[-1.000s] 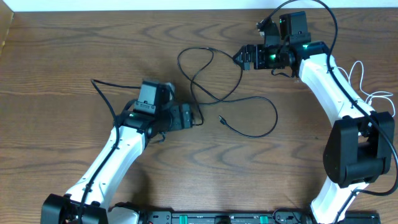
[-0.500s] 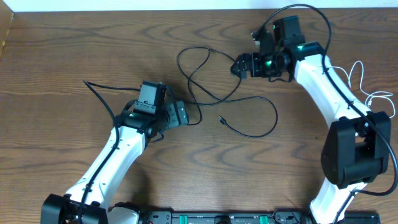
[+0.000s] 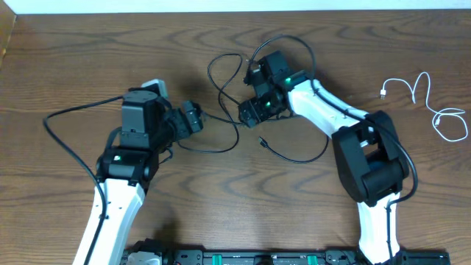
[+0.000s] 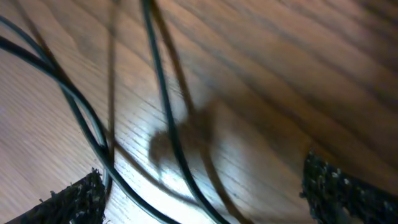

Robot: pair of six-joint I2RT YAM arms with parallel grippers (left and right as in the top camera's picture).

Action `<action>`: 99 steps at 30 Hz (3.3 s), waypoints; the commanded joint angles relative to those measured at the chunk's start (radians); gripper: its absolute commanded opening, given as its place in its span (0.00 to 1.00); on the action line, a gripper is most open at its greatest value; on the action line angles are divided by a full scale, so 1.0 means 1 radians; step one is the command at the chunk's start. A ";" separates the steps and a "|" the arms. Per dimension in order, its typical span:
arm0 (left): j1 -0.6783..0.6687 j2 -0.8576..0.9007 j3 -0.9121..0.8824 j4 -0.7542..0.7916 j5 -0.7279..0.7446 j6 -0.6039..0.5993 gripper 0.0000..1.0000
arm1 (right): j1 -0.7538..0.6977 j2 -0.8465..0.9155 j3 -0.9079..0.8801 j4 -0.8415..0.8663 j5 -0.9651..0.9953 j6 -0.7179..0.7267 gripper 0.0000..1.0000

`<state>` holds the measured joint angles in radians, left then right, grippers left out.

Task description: Untangle cables

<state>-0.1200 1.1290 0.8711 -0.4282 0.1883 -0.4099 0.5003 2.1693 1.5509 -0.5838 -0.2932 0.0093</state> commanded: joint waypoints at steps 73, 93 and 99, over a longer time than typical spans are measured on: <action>0.019 -0.007 0.023 -0.201 -0.040 -0.127 0.98 | -1.070 0.113 0.481 -0.111 0.506 0.086 0.01; 0.019 -0.007 0.022 -0.211 -0.041 -0.127 0.98 | -1.172 0.112 1.066 -0.466 -0.113 0.335 0.50; 0.020 -0.006 0.022 -0.196 -0.044 -0.127 0.98 | -1.150 0.113 1.064 -0.888 0.122 0.412 0.52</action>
<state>-0.1055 1.1275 0.8711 -0.6342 0.1509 -0.5278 -0.6590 2.2841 2.6137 -1.3830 -0.3336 0.3756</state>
